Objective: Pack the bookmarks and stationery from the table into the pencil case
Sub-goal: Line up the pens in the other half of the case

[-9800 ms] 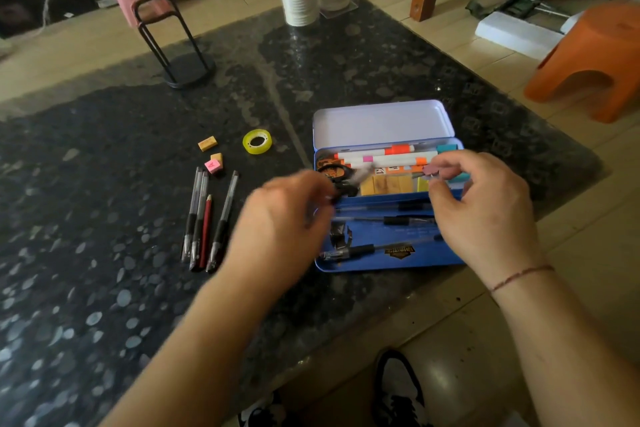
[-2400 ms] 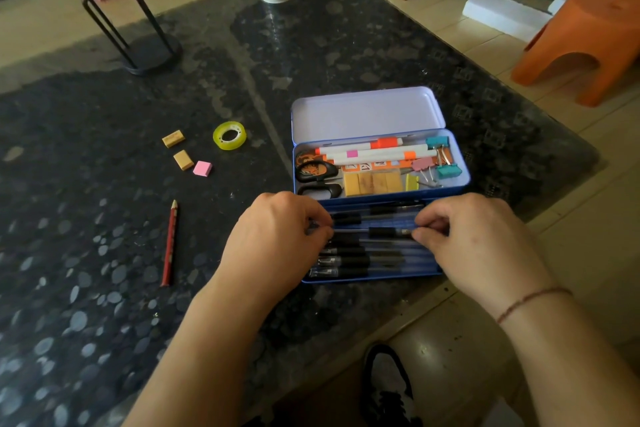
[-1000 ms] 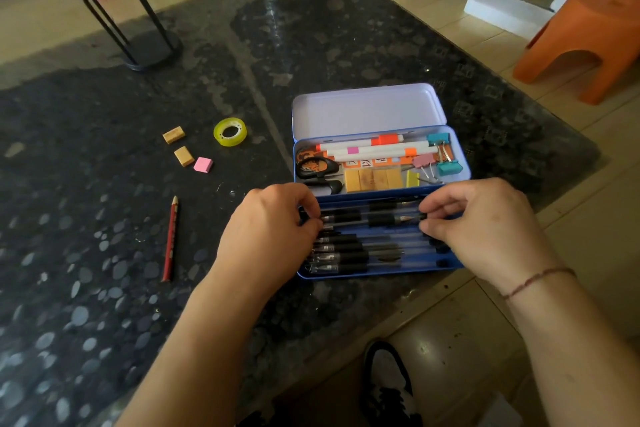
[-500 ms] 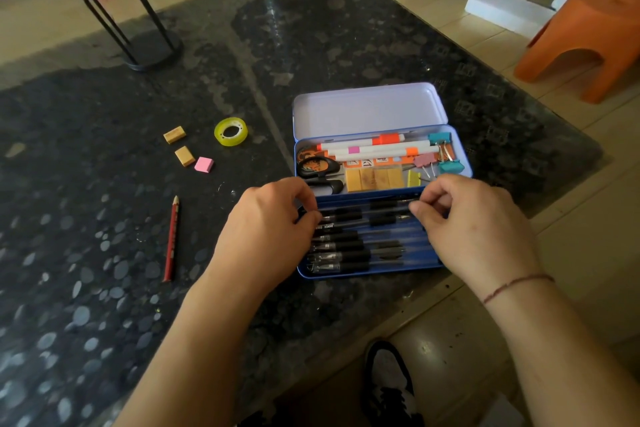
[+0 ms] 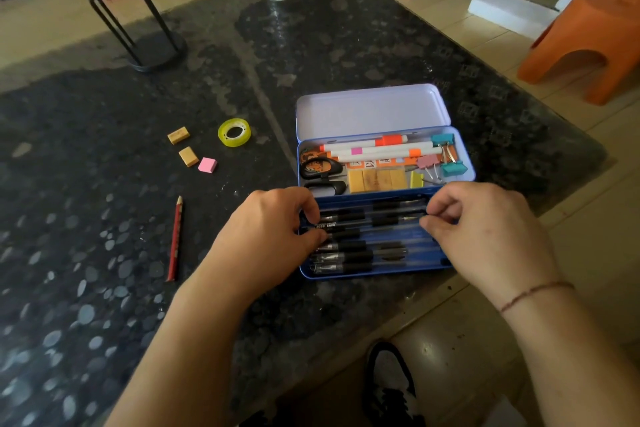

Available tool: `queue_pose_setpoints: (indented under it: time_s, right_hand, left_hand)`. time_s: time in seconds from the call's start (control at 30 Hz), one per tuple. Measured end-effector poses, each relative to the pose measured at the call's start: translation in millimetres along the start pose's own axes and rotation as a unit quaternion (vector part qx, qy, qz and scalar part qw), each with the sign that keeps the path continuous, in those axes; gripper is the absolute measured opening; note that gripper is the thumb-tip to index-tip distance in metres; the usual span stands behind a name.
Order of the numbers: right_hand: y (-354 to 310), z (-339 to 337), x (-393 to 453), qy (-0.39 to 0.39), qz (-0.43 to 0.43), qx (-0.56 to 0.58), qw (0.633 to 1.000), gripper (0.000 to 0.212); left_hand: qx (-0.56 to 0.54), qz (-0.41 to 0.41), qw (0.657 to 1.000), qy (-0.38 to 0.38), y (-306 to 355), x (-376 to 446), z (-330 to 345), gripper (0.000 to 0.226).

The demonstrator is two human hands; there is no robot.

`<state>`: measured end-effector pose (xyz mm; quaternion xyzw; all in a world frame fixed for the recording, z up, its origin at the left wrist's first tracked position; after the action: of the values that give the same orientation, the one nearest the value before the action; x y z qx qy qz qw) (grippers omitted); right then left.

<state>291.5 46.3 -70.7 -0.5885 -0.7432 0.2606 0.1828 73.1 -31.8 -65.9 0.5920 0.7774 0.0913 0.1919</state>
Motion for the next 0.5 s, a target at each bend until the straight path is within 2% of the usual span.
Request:
queue_pose_setpoints:
  time_s: [0.13,0.23,0.37,0.43,0.5]
  right_hand:
    - [2,-5,-2,-0.007,-0.005,0.02,1.0,0.016]
    - [5,-20,-8,0.005,-0.028,-0.005,1.0,0.018]
    - [5,-18,-14,-0.066,-0.028,-0.031,0.997,0.007]
    - [5,-11,-15,-0.096,-0.021,-0.045,0.994,0.012]
    - [5,-9,-14,-0.087,-0.019,-0.059,0.994,0.014]
  left_hand:
    - [0.006,0.012,1.0,0.005,0,-1,-2,0.017]
    - [-0.022,0.015,0.999,0.018,1,-3,-5,0.011]
    - [-0.034,-0.026,0.993,0.107,0,-2,-8,0.006]
    - [-0.044,-0.05,0.987,0.149,-1,-2,-11,0.007]
    - [-0.044,-0.058,0.983,0.169,-2,-2,-13,0.007]
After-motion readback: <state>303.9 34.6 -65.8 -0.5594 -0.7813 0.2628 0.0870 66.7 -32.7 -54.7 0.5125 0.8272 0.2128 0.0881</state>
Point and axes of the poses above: each hand's wrist, its own x-axis towards the middle knuckle, its own z-axis out of the palm, y = z × x, the point moved 1 cm from there along x, towards the middle knuckle, and after that the axes turned 7 degrees about x, right-handed, at the moved point
